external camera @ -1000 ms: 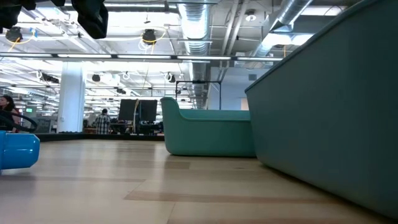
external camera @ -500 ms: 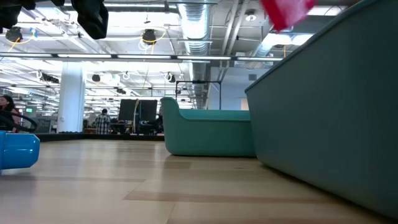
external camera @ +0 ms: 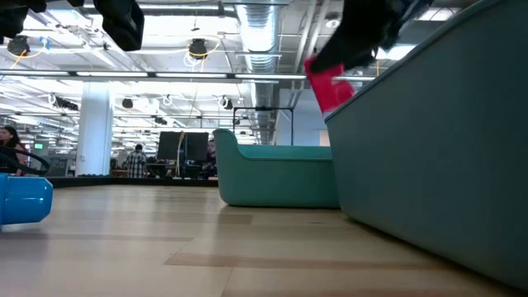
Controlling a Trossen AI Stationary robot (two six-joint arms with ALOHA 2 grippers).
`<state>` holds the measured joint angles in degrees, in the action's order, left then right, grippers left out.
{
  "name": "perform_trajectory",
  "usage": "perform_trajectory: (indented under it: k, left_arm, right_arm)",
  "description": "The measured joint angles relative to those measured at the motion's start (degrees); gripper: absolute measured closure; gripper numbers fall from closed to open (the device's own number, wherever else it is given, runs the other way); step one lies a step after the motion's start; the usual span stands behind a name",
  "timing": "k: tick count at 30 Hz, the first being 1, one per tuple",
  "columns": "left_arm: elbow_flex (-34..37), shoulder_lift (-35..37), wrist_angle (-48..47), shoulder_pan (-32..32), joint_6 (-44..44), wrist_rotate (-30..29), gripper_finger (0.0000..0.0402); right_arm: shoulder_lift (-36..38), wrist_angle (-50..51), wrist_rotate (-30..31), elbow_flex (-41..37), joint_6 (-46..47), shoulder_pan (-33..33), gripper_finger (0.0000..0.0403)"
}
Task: Sort & place blocks by color
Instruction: Put the red game piece into the green bin, then put the blue game piece into the blue bin
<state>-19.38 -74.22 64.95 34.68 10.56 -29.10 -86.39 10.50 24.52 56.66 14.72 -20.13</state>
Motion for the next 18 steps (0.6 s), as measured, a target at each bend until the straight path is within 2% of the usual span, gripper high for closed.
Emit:
perform_trajectory:
  k: [5,9,14,18]
  left_arm:
    - [0.00,0.00,-0.13,-0.05,-0.19,-0.66,0.0237]
    - [0.00,0.00,-0.29,-0.05,-0.17,-0.66,0.0237]
    - [0.04,-0.02,-1.86,-0.05,0.11,-0.66,0.0237]
    - [0.04,-0.02,-2.01,-0.05,0.24,-1.10,0.0237]
  right_arm:
    - [-0.02,0.79,-0.03,-0.41,0.27,2.41,0.0145]
    - [0.32,6.31,-1.06,1.14,3.90,2.68,0.0095]
    - [2.05,23.09,-9.65,6.83,12.76,-0.62,0.0082]
    - [3.50,31.95,-10.88,10.24,18.82,-7.78,0.0095]
